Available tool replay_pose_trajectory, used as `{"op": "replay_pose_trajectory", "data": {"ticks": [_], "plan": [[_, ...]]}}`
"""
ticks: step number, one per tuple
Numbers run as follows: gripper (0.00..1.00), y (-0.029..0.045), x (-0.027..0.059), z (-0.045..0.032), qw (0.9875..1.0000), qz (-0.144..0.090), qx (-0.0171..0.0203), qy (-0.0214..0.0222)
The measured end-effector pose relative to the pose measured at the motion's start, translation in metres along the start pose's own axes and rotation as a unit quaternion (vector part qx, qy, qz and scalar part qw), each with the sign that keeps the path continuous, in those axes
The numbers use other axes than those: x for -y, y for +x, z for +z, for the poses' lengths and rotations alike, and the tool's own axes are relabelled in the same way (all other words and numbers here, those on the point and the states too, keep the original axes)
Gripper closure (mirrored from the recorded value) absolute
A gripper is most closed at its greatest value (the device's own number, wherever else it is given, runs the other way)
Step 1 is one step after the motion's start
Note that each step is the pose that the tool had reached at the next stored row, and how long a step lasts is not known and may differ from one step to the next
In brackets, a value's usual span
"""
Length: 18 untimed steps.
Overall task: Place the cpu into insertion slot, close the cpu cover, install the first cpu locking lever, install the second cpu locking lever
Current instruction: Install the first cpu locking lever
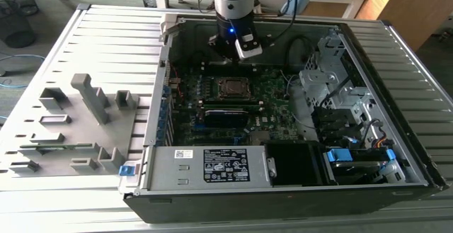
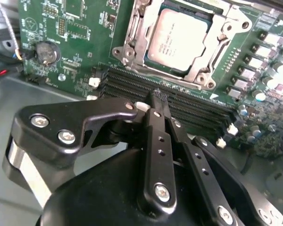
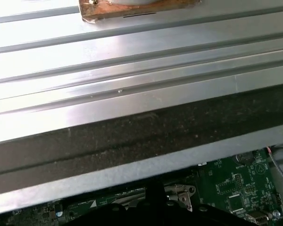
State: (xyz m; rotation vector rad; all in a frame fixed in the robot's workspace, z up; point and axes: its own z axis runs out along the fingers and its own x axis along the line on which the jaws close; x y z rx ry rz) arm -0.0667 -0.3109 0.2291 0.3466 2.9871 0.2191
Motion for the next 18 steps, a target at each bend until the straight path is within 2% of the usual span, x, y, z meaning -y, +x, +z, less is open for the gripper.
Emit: {"op": "replay_pose_trajectory", "data": {"ticks": [3, 6, 15, 16, 18], "plan": [[0.89, -0.0014, -0.0006, -0.0009, 1.0000, 0.000, -0.0025, 0.0007], [0.89, -0.0039, 0.0007, -0.0010, 1.0000, 0.001, -0.0055, 0.0033], [0.89, -0.0111, 0.0195, -0.0032, 0.9998, 0.002, -0.0155, 0.0087], [0.89, -0.0115, 0.0211, -0.0034, 0.9998, 0.002, -0.0160, 0.0096], [0.89, -0.0121, 0.0230, -0.0035, 0.9998, 0.002, -0.0155, 0.0147]]}}
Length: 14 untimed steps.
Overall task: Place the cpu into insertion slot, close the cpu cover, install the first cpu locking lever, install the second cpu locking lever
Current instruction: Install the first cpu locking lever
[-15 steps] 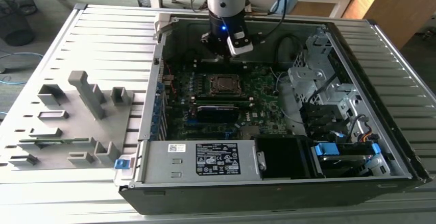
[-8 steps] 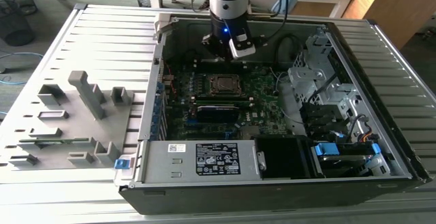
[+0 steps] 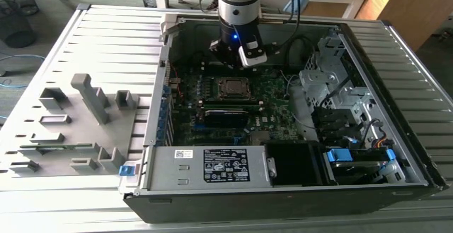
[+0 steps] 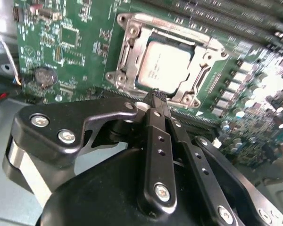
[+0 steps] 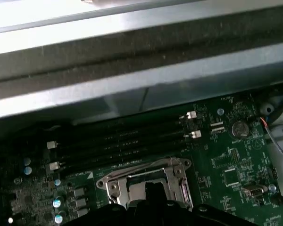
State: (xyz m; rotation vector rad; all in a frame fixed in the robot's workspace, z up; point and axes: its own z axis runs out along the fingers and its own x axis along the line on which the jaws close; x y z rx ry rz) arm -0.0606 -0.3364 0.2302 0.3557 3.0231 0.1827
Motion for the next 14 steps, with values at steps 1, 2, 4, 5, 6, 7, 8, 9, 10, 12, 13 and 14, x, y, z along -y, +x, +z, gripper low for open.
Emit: {"op": "replay_pose_trajectory", "data": {"ticks": [1, 2, 4, 5, 6, 7, 8, 9, 10, 12, 13, 14], "plan": [[0.89, -0.0002, 0.0006, -0.0001, 1.0000, 0.000, 0.0005, 0.0041], [0.89, -0.0004, 0.0013, -0.0003, 1.0000, -0.001, 0.0011, 0.0097], [0.89, -0.0014, 0.0019, -0.0003, 0.9998, -0.002, 0.0016, 0.0212], [0.89, -0.0028, 0.0017, -0.0001, 0.9996, -0.002, -0.0001, 0.0265], [0.89, -0.0039, 0.0014, 0.0001, 0.9995, -0.002, -0.0028, 0.0300], [0.89, -0.0048, 0.0012, 0.0003, 0.9994, -0.002, -0.0055, 0.0334], [0.89, -0.0062, 0.0009, 0.0006, 0.9993, -0.002, -0.0091, 0.0367], [0.89, -0.0080, 0.0005, 0.0009, 0.9991, -0.001, -0.0132, 0.0392], [0.89, -0.0100, 0.0001, 0.0012, 0.9990, -0.001, -0.0175, 0.0415], [0.89, -0.0146, -0.0009, 0.0026, 0.9986, 0.000, -0.0277, 0.0444], [0.89, -0.0164, -0.0012, 0.0035, 0.9984, 0.000, -0.0321, 0.0455], [0.89, -0.0174, -0.0013, 0.0041, 0.9983, -0.001, -0.0351, 0.0464]]}}
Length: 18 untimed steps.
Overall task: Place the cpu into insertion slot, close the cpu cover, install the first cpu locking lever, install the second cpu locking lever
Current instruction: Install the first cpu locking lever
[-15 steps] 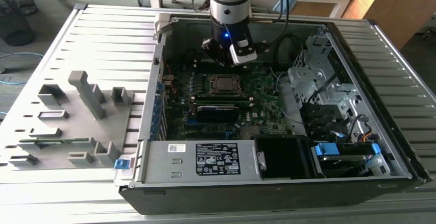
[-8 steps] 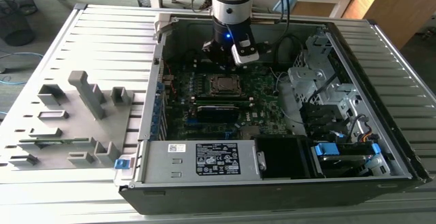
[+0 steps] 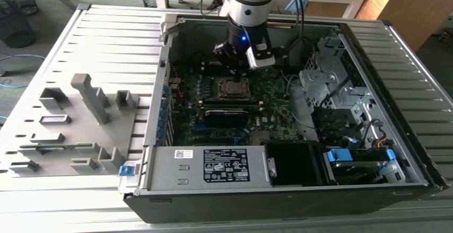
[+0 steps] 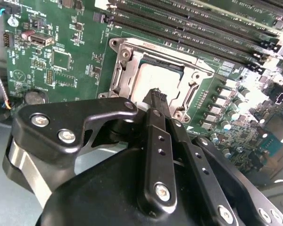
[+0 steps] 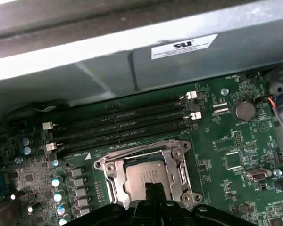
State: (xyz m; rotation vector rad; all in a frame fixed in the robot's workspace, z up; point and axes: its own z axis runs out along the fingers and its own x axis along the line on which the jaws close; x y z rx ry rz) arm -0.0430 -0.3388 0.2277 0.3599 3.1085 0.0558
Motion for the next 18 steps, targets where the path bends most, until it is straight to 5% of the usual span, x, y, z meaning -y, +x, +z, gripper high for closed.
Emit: {"op": "replay_pose_trajectory", "data": {"ticks": [5, 10, 16, 18], "plan": [[0.89, -0.0004, 0.0000, 0.0012, 0.9995, -0.031, -0.0034, 0.0008], [0.89, -0.0004, 0.0000, 0.0021, 0.9975, -0.071, -0.0045, 0.0003], [0.89, 0.0007, 0.0023, 0.0029, 0.9965, -0.083, 0.0076, -0.0017], [0.89, 0.0018, 0.0027, 0.0029, 0.9965, -0.083, 0.0088, -0.0019]]}}
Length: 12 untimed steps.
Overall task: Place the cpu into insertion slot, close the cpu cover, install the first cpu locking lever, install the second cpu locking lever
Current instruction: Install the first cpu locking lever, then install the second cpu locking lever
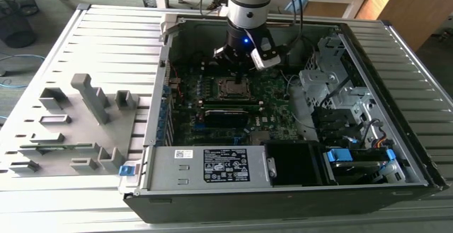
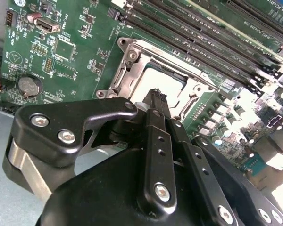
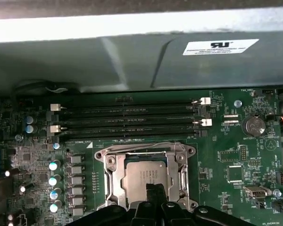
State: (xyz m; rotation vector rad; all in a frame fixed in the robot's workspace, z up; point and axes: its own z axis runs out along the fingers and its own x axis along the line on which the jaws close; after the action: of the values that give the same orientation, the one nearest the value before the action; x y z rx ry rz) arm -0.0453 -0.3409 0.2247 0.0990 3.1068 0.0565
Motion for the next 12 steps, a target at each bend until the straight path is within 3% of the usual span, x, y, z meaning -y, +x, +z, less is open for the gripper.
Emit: {"op": "replay_pose_trajectory", "data": {"ticks": [12], "plan": [[0.89, 0.0033, 0.0003, 0.0001, 1.0000, 0.000, 0.0004, 0.0017]]}}
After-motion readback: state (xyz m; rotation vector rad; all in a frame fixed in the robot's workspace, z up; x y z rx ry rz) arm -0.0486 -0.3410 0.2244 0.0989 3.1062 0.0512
